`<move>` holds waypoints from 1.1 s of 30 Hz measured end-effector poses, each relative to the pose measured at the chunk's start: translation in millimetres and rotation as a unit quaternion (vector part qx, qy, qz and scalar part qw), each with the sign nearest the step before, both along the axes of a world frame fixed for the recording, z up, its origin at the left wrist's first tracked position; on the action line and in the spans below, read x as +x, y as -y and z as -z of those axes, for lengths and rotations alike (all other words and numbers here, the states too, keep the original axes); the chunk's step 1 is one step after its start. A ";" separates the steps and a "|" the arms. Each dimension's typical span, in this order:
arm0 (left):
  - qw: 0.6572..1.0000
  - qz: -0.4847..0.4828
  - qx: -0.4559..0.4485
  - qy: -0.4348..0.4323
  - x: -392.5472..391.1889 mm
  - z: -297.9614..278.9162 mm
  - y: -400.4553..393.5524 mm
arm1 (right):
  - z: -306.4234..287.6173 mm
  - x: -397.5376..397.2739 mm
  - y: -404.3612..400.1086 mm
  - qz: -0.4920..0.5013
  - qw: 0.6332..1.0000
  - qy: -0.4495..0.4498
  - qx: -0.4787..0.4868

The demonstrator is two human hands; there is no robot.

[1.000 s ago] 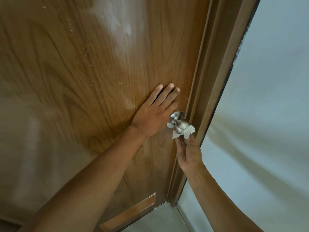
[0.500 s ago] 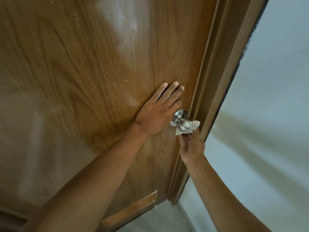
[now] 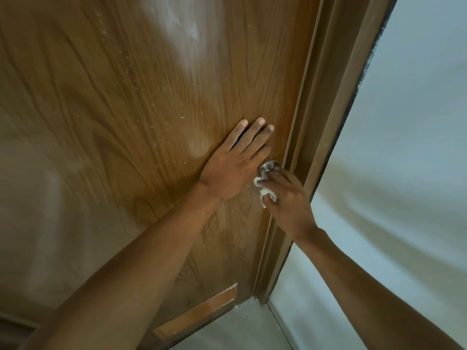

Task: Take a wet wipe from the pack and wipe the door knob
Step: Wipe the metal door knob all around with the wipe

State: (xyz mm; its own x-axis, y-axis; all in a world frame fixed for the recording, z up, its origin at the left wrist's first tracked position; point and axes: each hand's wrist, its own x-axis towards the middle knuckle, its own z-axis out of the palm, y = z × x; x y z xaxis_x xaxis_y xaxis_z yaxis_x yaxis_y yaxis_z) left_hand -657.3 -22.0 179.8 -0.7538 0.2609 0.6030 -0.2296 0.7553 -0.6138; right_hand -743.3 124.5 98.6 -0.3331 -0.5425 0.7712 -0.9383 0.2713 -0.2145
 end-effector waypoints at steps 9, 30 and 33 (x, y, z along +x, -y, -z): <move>1.000 0.004 0.004 0.005 2.7 -2.5 -1.2 | -7.9 9.5 8.5 -0.017 0.996 0.086 -0.024; 1.000 -0.010 0.002 0.008 -0.9 0.8 1.0 | -25.4 23.0 2.9 0.011 0.724 0.668 -0.171; 1.000 -0.008 0.003 0.007 -0.1 -0.4 -0.7 | -25.2 26.7 3.6 -0.075 0.610 0.753 -0.236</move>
